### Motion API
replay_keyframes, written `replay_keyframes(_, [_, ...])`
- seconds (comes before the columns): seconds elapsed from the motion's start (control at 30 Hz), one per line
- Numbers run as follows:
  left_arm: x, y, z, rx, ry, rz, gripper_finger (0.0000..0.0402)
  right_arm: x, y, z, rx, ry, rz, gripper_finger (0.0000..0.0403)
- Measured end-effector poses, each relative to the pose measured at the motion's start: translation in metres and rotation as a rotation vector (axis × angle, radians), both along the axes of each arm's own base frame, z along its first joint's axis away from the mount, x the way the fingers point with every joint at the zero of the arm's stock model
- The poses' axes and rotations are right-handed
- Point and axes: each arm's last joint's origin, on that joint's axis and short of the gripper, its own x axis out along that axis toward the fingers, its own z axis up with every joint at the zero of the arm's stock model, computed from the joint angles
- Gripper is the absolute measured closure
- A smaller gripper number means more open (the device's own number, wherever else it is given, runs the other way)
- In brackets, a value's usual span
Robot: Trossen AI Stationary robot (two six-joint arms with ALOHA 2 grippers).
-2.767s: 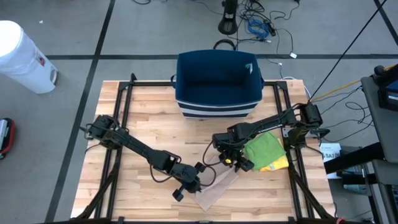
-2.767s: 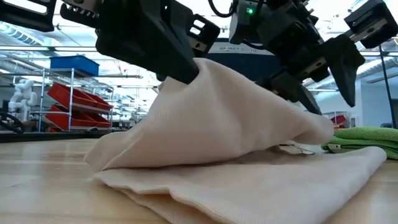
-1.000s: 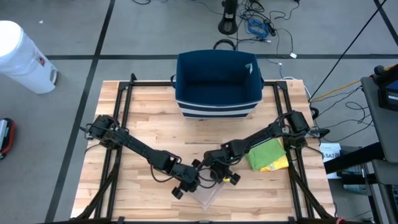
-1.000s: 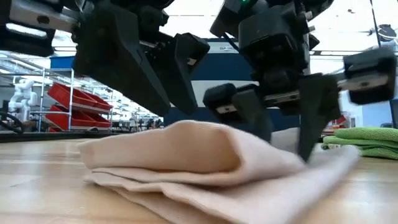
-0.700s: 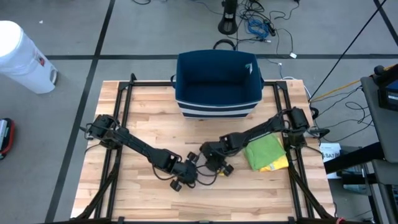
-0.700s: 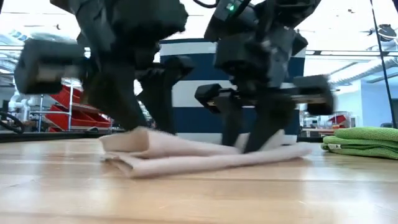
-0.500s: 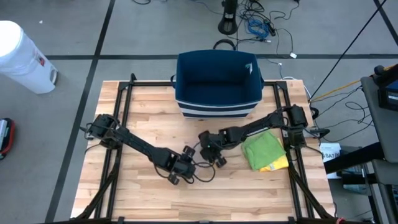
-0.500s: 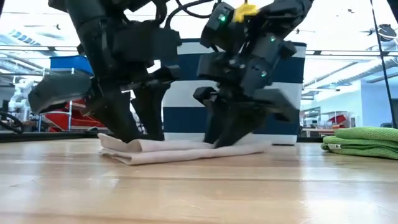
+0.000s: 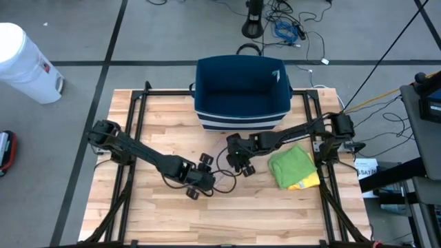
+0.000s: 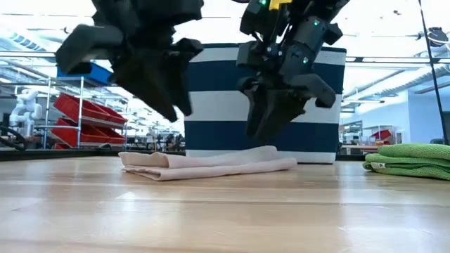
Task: Fold towel
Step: Fold the light brown towel
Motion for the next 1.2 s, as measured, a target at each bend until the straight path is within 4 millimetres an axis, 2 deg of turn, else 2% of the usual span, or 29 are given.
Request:
replay_keyframes(0.1, [0.007, -0.002, 0.001, -0.101, -0.038, -0.035, 0.0248, -0.004, -0.003, 0.004, -0.008, 0.024, -0.002, 0.0264])
replay_keyframes(0.3, [0.016, 0.005, -0.005, -0.175, -0.057, 0.01, 0.0248, -0.013, -0.016, -0.008, -0.014, 0.16, -0.021, 0.0264])
replay_keyframes(0.47, [0.021, 0.014, -0.011, -0.196, -0.046, 0.083, 0.0248, -0.012, -0.027, -0.008, -0.085, 0.143, -0.081, 0.0264])
replay_keyframes(0.77, [0.024, 0.01, -0.032, -0.197, 0.017, 0.095, 0.0248, -0.009, -0.033, -0.007, -0.093, 0.115, -0.07, 0.0264])
replay_keyframes(1.07, [0.024, 0.009, -0.032, -0.202, 0.013, 0.096, 0.0248, -0.006, -0.034, -0.005, -0.156, 0.084, -0.046, 0.0264])
replay_keyframes(1.2, [0.024, 0.009, -0.032, -0.204, 0.014, 0.098, 0.0248, -0.005, -0.038, -0.012, -0.166, 0.104, -0.033, 0.0264])
